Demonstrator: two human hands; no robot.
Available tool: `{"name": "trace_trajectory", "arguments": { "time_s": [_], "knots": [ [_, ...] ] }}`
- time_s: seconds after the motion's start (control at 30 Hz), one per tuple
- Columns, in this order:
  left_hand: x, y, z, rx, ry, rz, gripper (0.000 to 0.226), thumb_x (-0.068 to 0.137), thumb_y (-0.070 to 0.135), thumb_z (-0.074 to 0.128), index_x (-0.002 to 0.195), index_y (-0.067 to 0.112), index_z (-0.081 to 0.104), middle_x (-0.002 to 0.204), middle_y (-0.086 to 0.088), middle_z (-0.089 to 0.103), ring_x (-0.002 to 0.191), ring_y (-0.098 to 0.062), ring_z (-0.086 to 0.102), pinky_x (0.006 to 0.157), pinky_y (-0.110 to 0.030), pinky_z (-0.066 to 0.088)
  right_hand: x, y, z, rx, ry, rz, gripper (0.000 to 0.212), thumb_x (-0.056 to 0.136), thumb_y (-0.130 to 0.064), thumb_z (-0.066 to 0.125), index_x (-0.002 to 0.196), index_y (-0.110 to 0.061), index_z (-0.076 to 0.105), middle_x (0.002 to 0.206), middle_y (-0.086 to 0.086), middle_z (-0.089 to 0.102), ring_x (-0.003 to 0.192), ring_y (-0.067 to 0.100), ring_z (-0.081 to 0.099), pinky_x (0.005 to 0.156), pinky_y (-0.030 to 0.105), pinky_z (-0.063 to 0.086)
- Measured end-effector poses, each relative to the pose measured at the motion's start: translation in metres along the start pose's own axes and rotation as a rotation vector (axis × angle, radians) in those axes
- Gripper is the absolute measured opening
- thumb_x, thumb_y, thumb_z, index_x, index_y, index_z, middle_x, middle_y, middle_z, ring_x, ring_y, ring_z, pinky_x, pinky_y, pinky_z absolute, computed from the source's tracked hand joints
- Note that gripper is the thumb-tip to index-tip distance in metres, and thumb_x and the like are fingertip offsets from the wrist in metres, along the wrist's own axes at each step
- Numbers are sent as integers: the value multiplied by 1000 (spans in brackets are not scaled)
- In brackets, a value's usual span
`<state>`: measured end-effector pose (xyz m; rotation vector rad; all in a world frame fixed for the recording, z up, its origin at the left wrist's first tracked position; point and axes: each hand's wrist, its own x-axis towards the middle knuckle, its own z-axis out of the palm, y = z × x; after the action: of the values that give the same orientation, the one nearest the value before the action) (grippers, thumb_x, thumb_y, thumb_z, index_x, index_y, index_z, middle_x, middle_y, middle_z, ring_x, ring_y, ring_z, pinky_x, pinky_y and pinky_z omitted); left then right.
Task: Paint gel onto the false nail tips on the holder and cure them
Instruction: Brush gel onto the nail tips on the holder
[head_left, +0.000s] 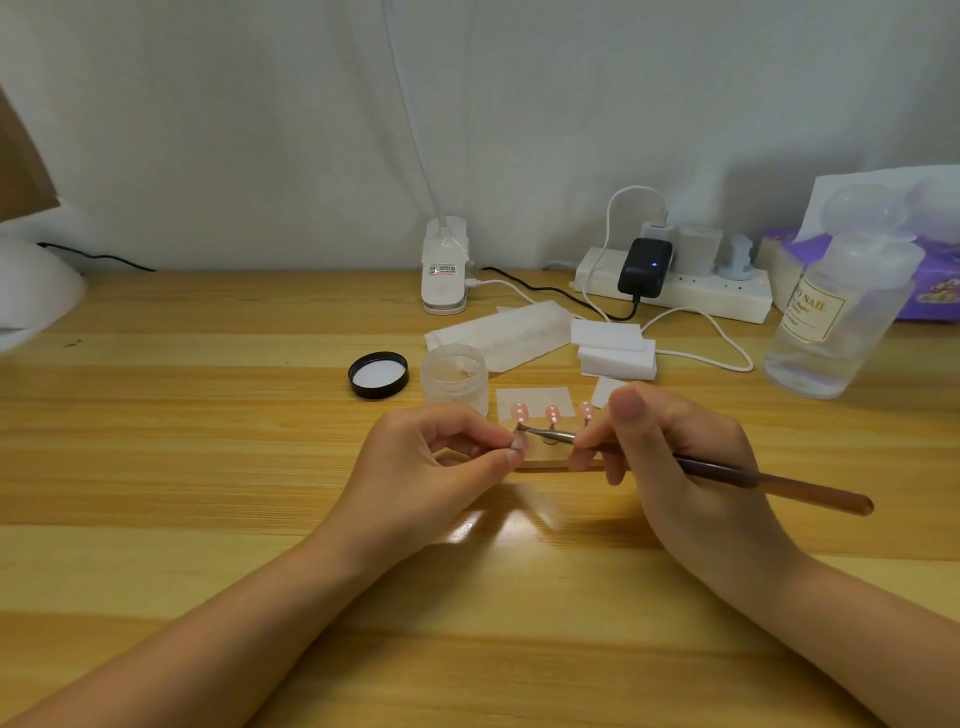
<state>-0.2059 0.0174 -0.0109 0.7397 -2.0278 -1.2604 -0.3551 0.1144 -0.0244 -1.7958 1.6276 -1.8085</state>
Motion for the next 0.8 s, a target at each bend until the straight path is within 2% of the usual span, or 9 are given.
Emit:
{"name": "trace_trajectory", "arguments": {
  "time_s": [0.2, 0.47, 0.63, 0.8],
  "knots": [
    [1, 0, 0, 19, 0, 4, 21, 70, 9, 75, 65, 29, 70, 72, 7, 69, 67, -1, 61, 58, -8, 44, -1, -2, 1, 41, -2, 22, 38, 87, -37, 38, 66, -17, 63, 59, -3, 64, 56, -4, 57, 58, 4, 39],
    [0, 1, 0, 13, -13, 15, 11, 71, 12, 75, 70, 23, 72, 74, 5, 70, 67, -1, 60, 58, -9, 46, -2, -4, -1, 76, 47, 31, 47, 88, -41, 36, 63, -12, 62, 53, -1, 60, 55, -3, 55, 56, 5, 38],
    [0, 0, 0, 6, -8, 25, 14, 70, 11, 75, 68, 24, 71, 73, 4, 69, 67, -2, 60, 59, -9, 46, 0, -4, 0, 11, 1, 12, 42, 88, -34, 37, 69, -9, 64, 61, -15, 60, 60, -7, 57, 59, 3, 38],
    [0, -1, -1, 15, -2, 25, 22, 70, 7, 75, 66, 28, 70, 71, 8, 69, 66, 1, 59, 58, -8, 43, -1, -3, 1, 33, -17, 31, 43, 87, -35, 40, 65, -8, 66, 58, -4, 63, 54, -5, 56, 56, 3, 38]
  ]
}}
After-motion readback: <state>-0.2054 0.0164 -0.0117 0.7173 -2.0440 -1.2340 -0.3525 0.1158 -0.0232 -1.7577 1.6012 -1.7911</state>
